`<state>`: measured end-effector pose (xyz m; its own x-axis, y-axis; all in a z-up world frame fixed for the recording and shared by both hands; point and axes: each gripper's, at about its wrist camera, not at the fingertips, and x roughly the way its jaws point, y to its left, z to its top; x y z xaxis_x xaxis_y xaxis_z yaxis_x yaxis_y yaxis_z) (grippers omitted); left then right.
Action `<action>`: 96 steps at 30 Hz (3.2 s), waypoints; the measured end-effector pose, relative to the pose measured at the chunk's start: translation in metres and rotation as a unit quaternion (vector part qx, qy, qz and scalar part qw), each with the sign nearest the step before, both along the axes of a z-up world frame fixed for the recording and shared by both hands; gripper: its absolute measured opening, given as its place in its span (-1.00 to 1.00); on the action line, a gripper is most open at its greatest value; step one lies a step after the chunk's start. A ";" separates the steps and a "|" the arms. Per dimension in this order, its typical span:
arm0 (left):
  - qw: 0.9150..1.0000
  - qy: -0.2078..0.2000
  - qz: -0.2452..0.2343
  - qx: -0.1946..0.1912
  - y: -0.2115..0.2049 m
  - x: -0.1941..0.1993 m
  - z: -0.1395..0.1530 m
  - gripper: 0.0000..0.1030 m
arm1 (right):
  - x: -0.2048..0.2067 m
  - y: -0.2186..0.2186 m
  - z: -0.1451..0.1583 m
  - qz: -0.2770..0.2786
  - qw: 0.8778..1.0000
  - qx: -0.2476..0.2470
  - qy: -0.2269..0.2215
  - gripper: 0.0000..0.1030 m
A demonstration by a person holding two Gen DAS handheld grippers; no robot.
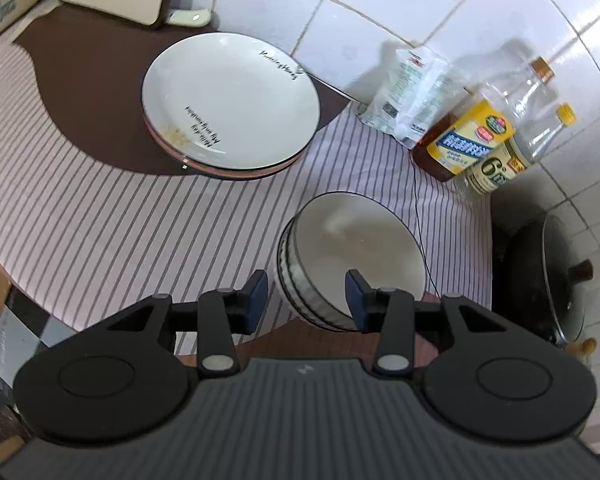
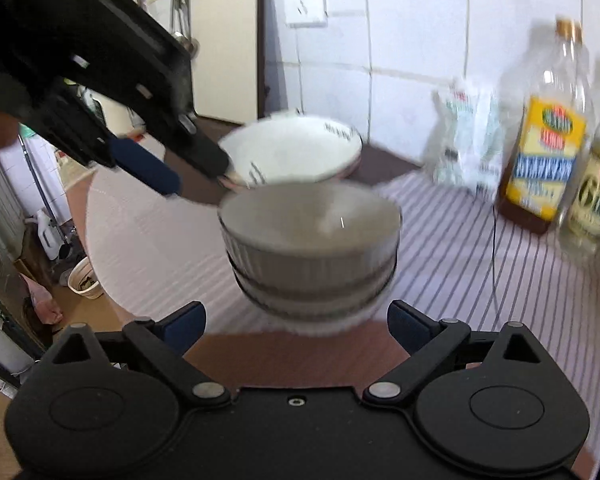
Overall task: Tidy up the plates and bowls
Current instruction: 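Grasp the rim of the three-bowl stack with the left gripper, then carry the bowl stack and lower it onto the white plate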
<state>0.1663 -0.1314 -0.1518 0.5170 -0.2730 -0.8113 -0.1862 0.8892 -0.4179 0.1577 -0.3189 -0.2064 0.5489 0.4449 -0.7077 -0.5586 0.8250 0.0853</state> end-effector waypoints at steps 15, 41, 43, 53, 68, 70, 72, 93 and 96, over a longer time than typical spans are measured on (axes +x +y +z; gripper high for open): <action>0.998 0.013 -0.036 -0.058 0.008 0.031 -0.064 -0.01 | 0.024 0.009 -0.051 0.020 0.999 0.002 -0.025 0.93; 0.997 0.021 -0.042 -0.063 0.001 0.046 -0.085 -0.39 | 0.050 0.020 -0.059 0.069 0.997 0.011 -0.019 0.96; 0.997 0.020 -0.044 -0.055 0.001 0.045 -0.078 -0.39 | 0.048 0.021 -0.057 0.067 0.997 0.012 -0.023 0.96; 0.997 -0.025 -0.055 -0.048 0.047 0.050 -0.025 -0.40 | 0.065 0.050 -0.007 0.061 0.996 0.046 -0.039 0.96; 0.991 -0.021 -0.128 -0.021 0.138 0.151 -0.004 -0.38 | 0.139 0.140 0.011 0.023 0.995 0.065 -0.066 0.96; 0.989 -0.015 -0.143 -0.021 0.145 0.166 -0.013 -0.38 | 0.145 0.149 0.004 0.016 0.996 0.056 -0.065 0.96; 0.987 -0.012 -0.159 -0.013 0.148 0.178 -0.023 -0.38 | 0.151 0.158 -0.005 0.006 0.997 0.038 -0.067 0.96; 0.982 0.020 -0.185 -0.022 0.151 0.225 -0.059 -0.37 | 0.178 0.180 -0.037 -0.091 0.996 0.009 -0.017 0.97; 0.985 0.017 -0.170 -0.024 0.151 0.223 -0.060 -0.37 | 0.179 0.186 -0.034 -0.115 0.993 -0.023 -0.001 1.00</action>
